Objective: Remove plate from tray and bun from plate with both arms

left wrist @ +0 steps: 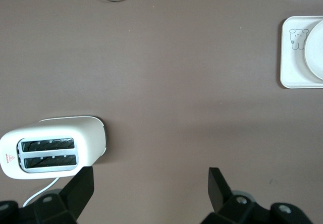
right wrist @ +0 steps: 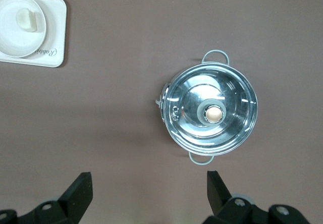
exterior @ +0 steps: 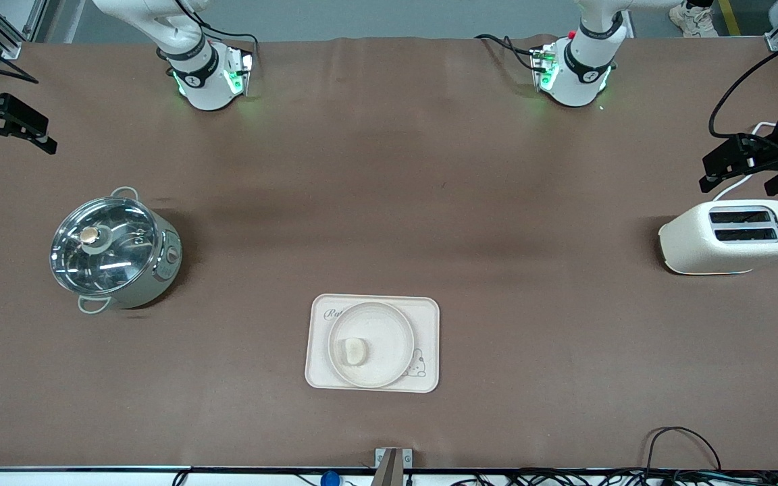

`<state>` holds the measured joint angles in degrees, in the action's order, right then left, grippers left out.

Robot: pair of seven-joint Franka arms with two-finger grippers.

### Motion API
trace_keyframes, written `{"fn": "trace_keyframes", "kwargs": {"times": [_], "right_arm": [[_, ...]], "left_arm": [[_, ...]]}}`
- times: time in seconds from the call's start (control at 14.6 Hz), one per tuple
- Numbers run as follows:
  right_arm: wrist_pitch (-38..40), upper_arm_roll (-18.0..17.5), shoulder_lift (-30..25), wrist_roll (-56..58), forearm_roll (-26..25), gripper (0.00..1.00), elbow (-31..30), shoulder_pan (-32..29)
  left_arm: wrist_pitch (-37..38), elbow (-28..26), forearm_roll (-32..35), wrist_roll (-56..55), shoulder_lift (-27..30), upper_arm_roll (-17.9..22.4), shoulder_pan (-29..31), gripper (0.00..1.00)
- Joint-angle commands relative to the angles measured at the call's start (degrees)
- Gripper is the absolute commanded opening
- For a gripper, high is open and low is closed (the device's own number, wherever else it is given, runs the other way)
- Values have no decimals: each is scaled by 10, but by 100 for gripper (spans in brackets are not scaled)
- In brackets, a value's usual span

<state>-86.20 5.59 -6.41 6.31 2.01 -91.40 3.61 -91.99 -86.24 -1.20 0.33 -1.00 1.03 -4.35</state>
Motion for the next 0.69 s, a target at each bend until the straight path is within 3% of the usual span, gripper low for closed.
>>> {"fn": "trace_keyframes", "kwargs": {"times": [0.0,0.62], "right_arm": [[-2,-11,1,-1,-8,100,10,-8],[-3,-12,10,1,-1,100,26,-10]], "left_arm": [[14,12,4,-1,-1,-2,4,100],[14,12,1,-6,-2,-2,2,100]]}}
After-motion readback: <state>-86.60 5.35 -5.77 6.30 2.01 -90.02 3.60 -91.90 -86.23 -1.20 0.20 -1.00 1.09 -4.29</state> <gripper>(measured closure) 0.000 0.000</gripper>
